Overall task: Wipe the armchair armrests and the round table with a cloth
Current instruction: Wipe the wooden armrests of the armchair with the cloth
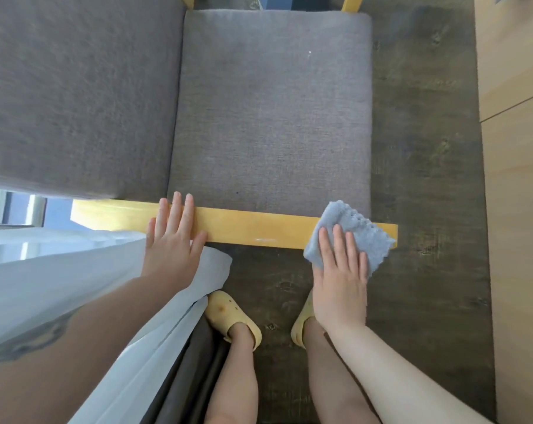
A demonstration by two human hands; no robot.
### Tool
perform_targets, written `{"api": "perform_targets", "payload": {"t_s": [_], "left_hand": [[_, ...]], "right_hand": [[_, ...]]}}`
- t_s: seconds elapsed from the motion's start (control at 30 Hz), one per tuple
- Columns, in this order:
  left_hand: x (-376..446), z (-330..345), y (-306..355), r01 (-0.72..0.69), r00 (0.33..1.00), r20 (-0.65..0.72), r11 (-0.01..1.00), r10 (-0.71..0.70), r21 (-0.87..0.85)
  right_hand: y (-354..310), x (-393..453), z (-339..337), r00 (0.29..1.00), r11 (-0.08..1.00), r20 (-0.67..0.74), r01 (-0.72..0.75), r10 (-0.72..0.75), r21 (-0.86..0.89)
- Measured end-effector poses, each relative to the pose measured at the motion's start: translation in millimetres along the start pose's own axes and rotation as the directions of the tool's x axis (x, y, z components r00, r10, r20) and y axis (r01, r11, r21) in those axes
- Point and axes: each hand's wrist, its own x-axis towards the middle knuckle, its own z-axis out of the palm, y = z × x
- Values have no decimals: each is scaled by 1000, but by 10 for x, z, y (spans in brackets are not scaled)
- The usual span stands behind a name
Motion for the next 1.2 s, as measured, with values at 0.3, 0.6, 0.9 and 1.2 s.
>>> {"api": "perform_targets", "payload": {"t_s": [0.3,0.6,0.9,1.2], "left_hand": [[1,-31,9,-4,1000,0,998,4,-59],[-27,-5,72,20,999,-25,997,-22,-68],[-81,40,-8,-8,998,-59,999,5,-52],[-82,35,22,25,995,-88,989,-38,-143]], "right_hand": [[-463,-75,73,945,950,101,311,-311,9],[-964,82,13,947,957,138,287,-289,35],[-1066,262,-85,995,996,100,-24,15,91],[-282,177,-167,975,983,148,176,-167,-51]]}}
